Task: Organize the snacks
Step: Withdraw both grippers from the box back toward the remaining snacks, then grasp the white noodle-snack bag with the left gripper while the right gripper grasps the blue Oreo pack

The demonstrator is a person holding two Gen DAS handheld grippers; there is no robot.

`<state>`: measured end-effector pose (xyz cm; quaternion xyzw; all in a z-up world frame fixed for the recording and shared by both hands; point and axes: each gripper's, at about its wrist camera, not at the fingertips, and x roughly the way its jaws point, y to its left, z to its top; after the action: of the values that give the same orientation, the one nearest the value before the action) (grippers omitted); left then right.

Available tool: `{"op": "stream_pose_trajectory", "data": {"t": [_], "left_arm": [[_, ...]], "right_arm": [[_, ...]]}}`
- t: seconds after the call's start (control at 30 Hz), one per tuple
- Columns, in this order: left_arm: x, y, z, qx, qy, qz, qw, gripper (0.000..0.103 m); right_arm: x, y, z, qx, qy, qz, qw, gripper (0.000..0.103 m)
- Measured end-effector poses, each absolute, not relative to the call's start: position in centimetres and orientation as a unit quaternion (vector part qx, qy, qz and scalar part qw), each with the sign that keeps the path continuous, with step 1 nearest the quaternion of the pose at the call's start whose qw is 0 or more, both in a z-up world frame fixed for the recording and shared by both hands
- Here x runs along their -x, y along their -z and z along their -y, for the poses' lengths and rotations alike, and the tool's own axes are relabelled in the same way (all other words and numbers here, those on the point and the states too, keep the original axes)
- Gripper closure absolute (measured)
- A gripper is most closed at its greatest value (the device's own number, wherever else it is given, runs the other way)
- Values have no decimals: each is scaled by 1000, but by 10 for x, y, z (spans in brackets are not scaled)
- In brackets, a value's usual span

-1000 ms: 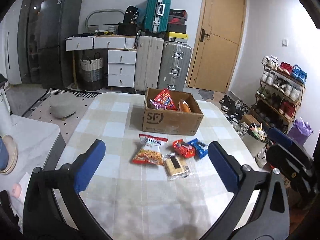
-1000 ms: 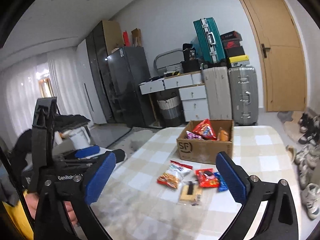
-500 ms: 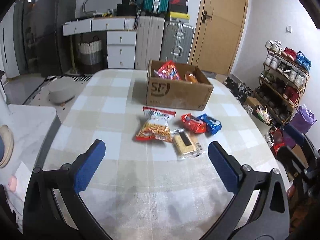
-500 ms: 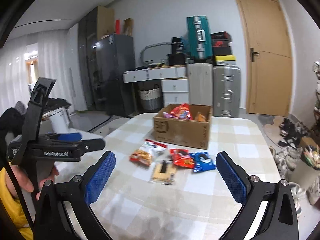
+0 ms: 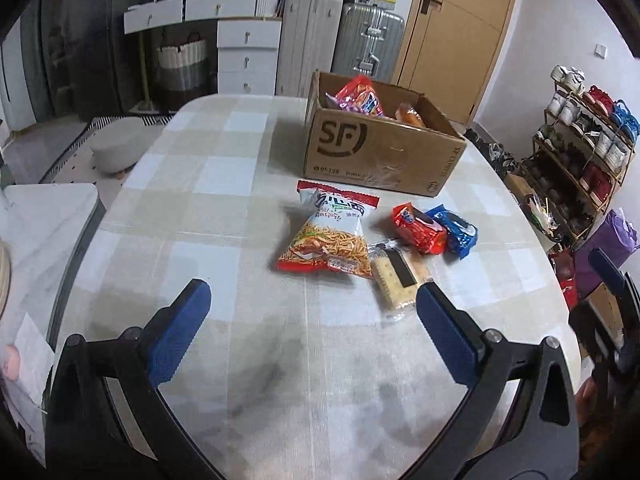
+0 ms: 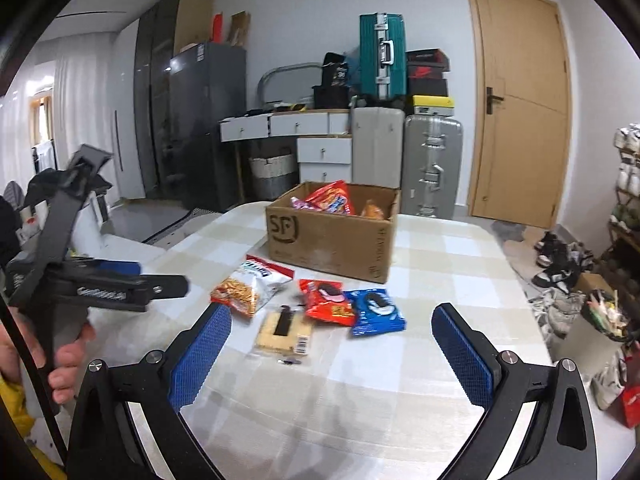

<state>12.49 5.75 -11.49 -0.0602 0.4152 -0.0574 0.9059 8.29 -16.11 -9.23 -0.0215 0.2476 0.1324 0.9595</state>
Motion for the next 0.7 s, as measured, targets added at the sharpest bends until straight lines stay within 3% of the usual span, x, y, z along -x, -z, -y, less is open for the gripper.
{"op": "stream_pose_trajectory", "data": {"t": [0.4,0.7], "left_arm": [[-206,128,-42,59,62,-453,887,1],[-256,138,-26,34,55,-484,873,1]], "right_arm": [[-128,92,157,29,-132,-261,956,1],[-179,31,171,-4,-130,-215,968,1]]}}
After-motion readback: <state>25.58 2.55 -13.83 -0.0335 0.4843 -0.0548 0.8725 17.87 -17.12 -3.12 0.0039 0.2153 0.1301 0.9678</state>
